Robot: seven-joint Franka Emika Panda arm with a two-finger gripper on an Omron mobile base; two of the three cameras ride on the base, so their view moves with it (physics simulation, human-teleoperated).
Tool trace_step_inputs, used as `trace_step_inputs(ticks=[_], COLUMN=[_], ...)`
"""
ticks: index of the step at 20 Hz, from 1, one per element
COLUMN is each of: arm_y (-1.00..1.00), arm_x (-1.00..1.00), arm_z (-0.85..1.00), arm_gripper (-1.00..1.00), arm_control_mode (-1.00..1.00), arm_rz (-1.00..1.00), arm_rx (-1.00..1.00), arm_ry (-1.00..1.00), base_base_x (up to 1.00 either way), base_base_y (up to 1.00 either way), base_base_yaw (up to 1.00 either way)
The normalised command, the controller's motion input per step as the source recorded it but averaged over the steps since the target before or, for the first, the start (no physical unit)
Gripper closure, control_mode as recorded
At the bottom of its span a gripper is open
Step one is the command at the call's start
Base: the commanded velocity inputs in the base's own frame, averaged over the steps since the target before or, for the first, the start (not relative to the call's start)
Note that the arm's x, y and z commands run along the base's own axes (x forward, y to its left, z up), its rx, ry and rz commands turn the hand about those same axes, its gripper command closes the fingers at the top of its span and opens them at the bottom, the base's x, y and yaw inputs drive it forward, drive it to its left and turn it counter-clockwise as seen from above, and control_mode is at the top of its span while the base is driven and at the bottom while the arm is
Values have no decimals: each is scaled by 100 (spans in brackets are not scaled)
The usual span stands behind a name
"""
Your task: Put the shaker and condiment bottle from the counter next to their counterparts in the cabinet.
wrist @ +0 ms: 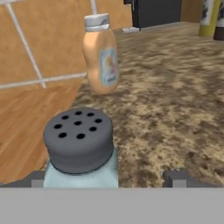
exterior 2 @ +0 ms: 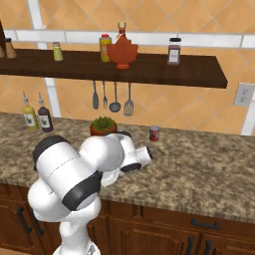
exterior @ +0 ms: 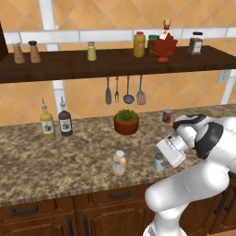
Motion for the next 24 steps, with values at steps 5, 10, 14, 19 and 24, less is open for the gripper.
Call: trace_step_inputs(ticks=[5,10,14,19,24], arm_y=[13,4,5,25,11], arm_x=[-15,-13,-38,-49,-45], arm_z=[-6,41,71,82,100], arm_gripper=[100,100,100,100,100], arm_control_mode=[-100,-100,-100,-100,-100], arm_rz=[0,-16,-31,-19,-27], arm_rx=[-6,3,11,6,-12], arm_ry=[10,9,2,-9,-6], base_base_x=[0,0,0,0,0], base_base_y=[0,0,0,0,0], base_base_yaw=[0,0,0,0,0])
